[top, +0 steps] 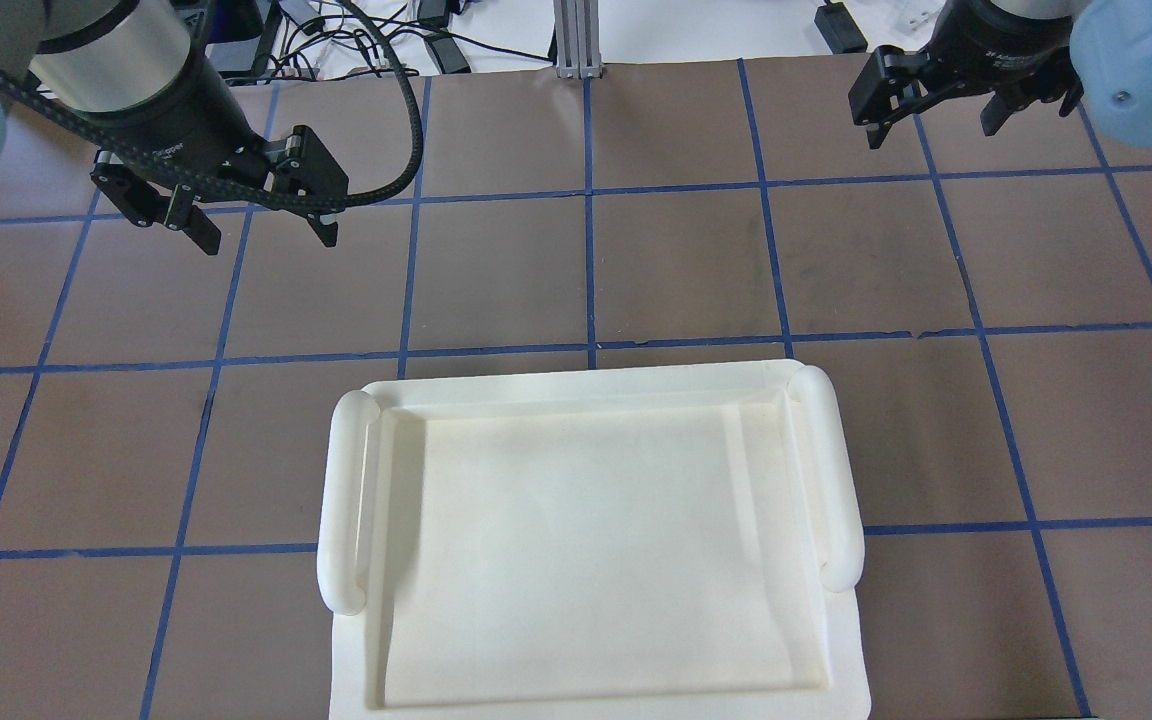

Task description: Put scissors in drawer and close it

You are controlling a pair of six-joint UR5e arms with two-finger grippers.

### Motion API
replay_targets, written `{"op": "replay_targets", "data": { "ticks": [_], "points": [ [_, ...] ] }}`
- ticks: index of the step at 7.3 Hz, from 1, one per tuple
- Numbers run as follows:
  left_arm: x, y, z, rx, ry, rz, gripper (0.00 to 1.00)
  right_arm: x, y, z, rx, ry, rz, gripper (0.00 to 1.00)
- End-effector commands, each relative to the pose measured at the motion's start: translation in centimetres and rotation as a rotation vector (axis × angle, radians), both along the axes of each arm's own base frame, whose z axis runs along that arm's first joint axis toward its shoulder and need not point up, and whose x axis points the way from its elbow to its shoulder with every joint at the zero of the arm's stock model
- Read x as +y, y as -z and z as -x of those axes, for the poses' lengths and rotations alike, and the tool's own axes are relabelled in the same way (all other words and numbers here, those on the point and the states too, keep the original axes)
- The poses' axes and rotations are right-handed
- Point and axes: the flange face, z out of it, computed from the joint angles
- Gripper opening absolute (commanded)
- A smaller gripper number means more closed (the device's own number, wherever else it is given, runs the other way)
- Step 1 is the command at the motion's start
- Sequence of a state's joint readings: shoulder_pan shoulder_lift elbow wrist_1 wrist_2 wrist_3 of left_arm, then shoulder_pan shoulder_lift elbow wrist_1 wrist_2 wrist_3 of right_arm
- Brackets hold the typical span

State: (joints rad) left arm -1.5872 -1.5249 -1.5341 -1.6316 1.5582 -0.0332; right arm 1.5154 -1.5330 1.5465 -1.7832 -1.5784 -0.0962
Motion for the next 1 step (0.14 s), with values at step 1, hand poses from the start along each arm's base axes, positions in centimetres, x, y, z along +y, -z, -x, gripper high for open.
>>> {"op": "replay_targets", "data": {
  "ticks": [1],
  "points": [
    [0.14,0.01,-0.06,0.0,-0.002,-0.002,1.0,1.24,-0.29,-0.75,-0.053,-0.012,-0.026,1.0]
  ]
}}
